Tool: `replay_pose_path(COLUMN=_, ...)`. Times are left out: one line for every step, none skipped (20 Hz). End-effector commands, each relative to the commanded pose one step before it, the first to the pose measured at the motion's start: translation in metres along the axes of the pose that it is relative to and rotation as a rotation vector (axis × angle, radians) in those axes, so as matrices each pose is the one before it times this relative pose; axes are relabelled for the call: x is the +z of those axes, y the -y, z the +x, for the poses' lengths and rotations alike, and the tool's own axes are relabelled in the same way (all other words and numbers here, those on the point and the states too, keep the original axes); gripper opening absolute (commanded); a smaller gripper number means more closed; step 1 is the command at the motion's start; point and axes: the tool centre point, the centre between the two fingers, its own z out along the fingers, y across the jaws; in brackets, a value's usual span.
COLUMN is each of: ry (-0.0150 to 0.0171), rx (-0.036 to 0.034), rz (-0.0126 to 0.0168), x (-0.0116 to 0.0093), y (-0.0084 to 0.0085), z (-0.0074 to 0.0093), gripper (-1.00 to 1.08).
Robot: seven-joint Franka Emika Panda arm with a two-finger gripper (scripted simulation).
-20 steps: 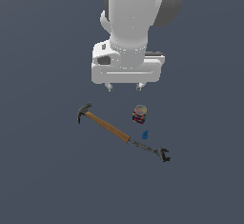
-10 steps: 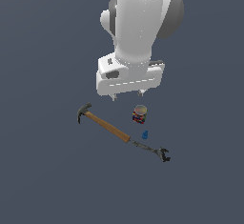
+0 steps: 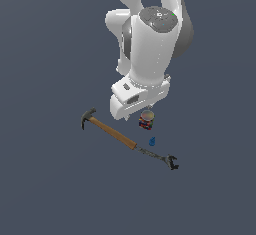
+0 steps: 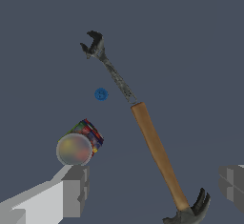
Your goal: Pick up a designated object from a clutter of objects.
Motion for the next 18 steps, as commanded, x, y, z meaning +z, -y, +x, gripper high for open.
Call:
replay_pose_path(ry=-0.00097, rx=-0.07978, rz=-0.00137, x=0.01104, y=0.00315, z=0.00587, gripper=1.00)
replay_pose_path(ry=-0.00044, rx=-0.03124, rz=-0.00028, x=0.00438, y=0.00118, z=0.00235, gripper=1.00)
replay_pose_path(ry=-0.00051, rx=-0.03124, rz=-0.00019, x=0.00439, y=0.00116, z=0.00236, gripper=1.00)
replay_pose_path(ry=-0.00060, rx=-0.03126, rz=-0.00011, x=0.00440, y=0.00114, z=0.00237, gripper=1.00)
replay_pose_path(ry=-0.00069, rx=-0.03126, rz=-0.00003, x=0.00440, y=0.00112, z=0.00238, gripper=1.00)
replay_pose_path(ry=-0.00078, rx=-0.03126, rz=0.00005, x=0.00441, y=0.00110, z=0.00240, gripper=1.00)
replay_pose_path(ry=-0.00088, rx=-0.03126, rz=0.00012, x=0.00441, y=0.00107, z=0.00241, gripper=1.00)
replay_pose_path(ry=-0.00099, rx=-0.03126, rz=0.00019, x=0.00442, y=0.00105, z=0.00242, gripper=1.00)
replay_pose_path(ry=-0.00109, rx=-0.03126, rz=0.00024, x=0.00442, y=0.00103, z=0.00244, gripper=1.00)
replay_pose_path(ry=-0.00120, rx=-0.03125, rz=0.00030, x=0.00442, y=0.00101, z=0.00245, gripper=1.00)
replay_pose_path(ry=-0.00132, rx=-0.03125, rz=0.00035, x=0.00443, y=0.00099, z=0.00247, gripper=1.00)
replay_pose_path(ry=-0.00144, rx=-0.03124, rz=0.00039, x=0.00443, y=0.00097, z=0.00248, gripper=1.00)
replay_pose_path(ry=-0.00156, rx=-0.03123, rz=0.00042, x=0.00443, y=0.00094, z=0.00250, gripper=1.00)
replay_pose_path(ry=-0.00168, rx=-0.03122, rz=0.00045, x=0.00443, y=0.00092, z=0.00251, gripper=1.00)
replay_pose_path(ry=-0.00181, rx=-0.03120, rz=0.00047, x=0.00443, y=0.00090, z=0.00253, gripper=1.00)
replay_pose_path(ry=-0.00194, rx=-0.03118, rz=0.00048, x=0.00443, y=0.00087, z=0.00254, gripper=1.00)
replay_pose_path(ry=-0.00207, rx=-0.03117, rz=0.00049, x=0.00443, y=0.00085, z=0.00256, gripper=1.00)
replay_pose_path(ry=-0.00220, rx=-0.03114, rz=0.00049, x=0.00443, y=0.00082, z=0.00258, gripper=1.00)
